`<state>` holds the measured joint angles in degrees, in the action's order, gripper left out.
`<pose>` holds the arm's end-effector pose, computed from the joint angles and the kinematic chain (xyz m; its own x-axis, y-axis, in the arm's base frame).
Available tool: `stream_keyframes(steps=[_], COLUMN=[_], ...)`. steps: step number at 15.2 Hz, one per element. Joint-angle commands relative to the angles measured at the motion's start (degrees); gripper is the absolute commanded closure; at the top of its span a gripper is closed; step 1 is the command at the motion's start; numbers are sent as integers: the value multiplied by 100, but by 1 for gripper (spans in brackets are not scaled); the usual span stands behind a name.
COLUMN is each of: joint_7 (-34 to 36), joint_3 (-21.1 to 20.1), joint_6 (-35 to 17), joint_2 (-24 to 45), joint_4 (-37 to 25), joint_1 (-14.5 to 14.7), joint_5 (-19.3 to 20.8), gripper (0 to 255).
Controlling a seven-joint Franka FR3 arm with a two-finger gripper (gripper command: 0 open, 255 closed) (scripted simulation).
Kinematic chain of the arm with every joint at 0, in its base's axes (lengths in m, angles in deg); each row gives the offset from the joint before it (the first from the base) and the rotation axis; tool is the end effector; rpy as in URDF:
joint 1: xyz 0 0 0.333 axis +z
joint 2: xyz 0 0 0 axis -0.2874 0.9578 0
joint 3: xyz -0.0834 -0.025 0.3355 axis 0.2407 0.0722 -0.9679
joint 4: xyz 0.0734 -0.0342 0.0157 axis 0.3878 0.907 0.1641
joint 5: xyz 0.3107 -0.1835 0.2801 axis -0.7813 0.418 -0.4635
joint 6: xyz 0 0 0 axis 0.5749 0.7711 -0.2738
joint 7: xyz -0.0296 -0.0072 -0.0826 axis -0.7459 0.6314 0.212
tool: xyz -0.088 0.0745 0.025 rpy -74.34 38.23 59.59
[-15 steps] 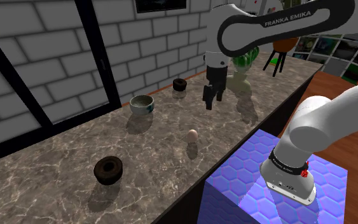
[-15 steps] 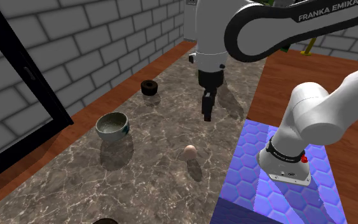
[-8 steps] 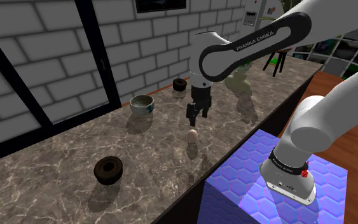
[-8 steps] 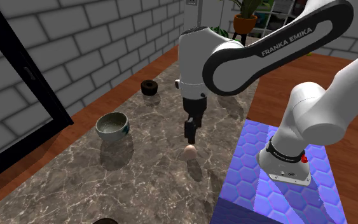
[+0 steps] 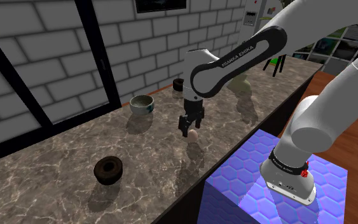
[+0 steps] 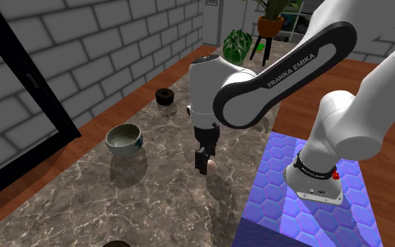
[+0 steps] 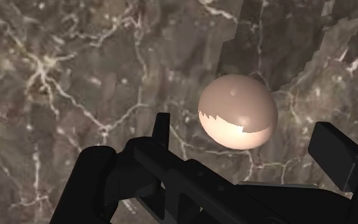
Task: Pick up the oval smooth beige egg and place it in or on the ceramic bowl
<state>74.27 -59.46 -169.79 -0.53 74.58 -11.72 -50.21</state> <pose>0.4151 0.1906 0.3163 0.9916 0.0364 -0.1241 0.0143 -0.9846 -0.1742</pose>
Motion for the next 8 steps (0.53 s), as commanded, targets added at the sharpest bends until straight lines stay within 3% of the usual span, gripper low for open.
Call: stream_keyframes(steps=[1,8], joint_7=[-11,-17], joint_3=[-33,-60], joint_6=[-187,-332], joint_2=[114,205], joint_4=[67,119], joint_1=[16,31], joint_5=[-28,-51], gripper=[0,0])
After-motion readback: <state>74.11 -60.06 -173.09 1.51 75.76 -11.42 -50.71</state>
